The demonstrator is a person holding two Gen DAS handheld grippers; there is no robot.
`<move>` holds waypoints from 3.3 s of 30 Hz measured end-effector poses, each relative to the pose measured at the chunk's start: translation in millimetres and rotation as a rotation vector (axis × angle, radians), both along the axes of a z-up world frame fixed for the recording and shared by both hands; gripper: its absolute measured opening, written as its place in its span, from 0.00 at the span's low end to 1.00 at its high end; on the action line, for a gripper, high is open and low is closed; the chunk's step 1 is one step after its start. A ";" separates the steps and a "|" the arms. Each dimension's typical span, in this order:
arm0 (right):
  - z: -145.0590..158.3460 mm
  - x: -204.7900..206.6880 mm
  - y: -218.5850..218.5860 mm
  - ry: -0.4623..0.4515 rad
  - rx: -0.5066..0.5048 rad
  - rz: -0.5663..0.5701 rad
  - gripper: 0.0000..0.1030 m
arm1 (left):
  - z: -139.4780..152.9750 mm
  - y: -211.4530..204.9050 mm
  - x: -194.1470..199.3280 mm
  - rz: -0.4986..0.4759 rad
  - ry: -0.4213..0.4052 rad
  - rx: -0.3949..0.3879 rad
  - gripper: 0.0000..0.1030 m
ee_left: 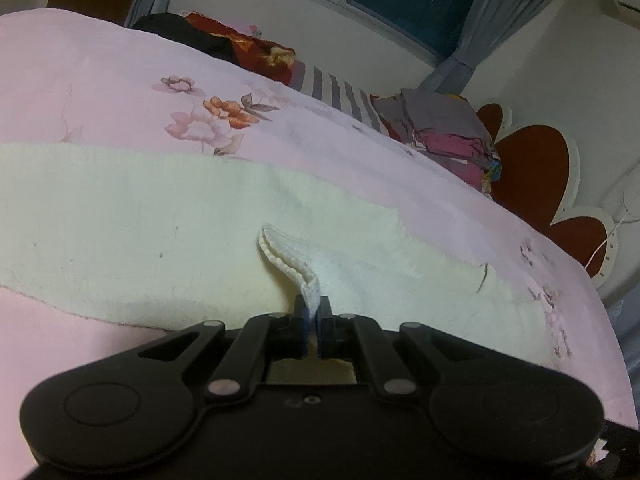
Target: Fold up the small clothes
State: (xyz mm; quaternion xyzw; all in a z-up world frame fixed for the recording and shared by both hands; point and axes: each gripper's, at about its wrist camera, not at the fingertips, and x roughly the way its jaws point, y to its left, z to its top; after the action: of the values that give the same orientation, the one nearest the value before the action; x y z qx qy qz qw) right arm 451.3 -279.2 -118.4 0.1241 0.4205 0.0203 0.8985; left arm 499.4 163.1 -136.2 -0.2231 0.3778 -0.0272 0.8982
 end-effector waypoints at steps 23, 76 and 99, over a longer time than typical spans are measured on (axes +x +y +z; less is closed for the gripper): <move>18.4 49.3 8.0 -0.071 0.115 0.131 0.00 | 9.4 -36.6 14.8 -0.126 -0.035 0.140 0.31; 38.5 -21.6 53.0 -0.093 0.033 0.079 0.67 | 7.3 218.0 -159.6 0.545 -0.036 -0.032 0.54; 43.0 -17.5 61.4 -0.049 0.022 -0.026 0.49 | -1.6 298.6 -95.6 0.704 -0.051 -0.128 0.03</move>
State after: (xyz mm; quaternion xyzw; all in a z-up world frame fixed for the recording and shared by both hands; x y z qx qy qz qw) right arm 433.7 -217.8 -75.4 0.1387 0.3964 0.0161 0.9074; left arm 403.7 461.6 -137.8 -0.3944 0.2530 0.2546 0.8459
